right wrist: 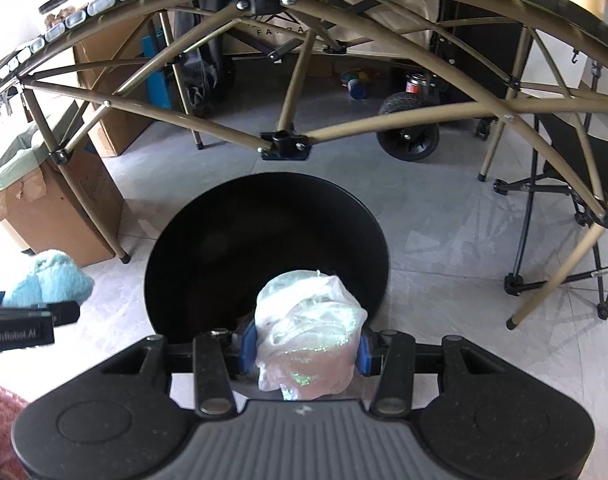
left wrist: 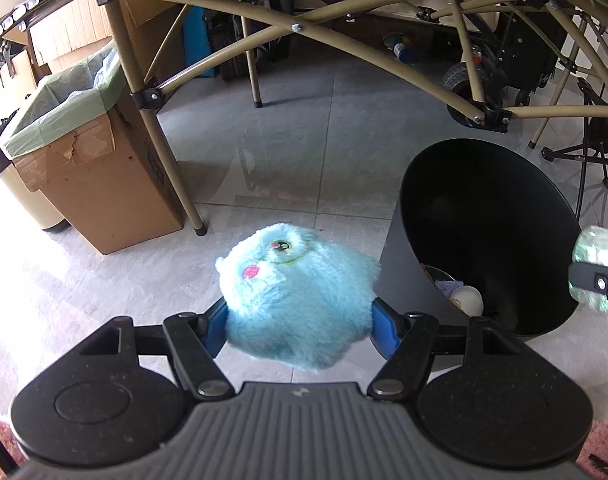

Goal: Collect trash
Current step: 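Lower the right tool into the bin and open it to drop the bag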

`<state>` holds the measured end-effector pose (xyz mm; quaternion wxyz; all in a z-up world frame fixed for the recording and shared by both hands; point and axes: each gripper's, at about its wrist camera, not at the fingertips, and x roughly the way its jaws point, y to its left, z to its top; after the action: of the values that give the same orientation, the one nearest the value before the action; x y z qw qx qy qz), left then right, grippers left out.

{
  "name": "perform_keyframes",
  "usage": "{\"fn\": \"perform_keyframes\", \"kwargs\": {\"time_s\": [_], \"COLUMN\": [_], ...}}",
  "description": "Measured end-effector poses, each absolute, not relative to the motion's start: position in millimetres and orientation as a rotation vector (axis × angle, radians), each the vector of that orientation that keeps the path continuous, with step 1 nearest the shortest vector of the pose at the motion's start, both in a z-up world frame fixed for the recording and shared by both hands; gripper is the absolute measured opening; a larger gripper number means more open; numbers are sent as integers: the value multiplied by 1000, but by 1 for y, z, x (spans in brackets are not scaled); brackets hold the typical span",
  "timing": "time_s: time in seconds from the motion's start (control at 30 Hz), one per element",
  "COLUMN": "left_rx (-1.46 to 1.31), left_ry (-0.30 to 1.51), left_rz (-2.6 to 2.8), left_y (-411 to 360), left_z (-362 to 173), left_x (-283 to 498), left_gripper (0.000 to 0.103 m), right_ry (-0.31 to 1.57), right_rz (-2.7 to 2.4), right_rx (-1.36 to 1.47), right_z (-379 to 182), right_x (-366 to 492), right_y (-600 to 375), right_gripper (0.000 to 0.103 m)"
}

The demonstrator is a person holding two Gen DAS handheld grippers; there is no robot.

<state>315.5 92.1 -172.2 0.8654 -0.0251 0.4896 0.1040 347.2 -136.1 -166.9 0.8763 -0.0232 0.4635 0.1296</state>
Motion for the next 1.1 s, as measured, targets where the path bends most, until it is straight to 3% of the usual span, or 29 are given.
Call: {"fn": "perform_keyframes", "kwargs": {"time_s": [1.1], "left_rx": [-156], "left_ry": [1084], "left_rz": [282], "left_y": [135], "left_z": [-190], "left_x": [321], "left_gripper": [71], "right_ry": [1140], "right_rz": [308], "right_rx": [-21], "right_z": [-216], "right_x": [407], "right_y": [-79], "right_gripper": [45]}}
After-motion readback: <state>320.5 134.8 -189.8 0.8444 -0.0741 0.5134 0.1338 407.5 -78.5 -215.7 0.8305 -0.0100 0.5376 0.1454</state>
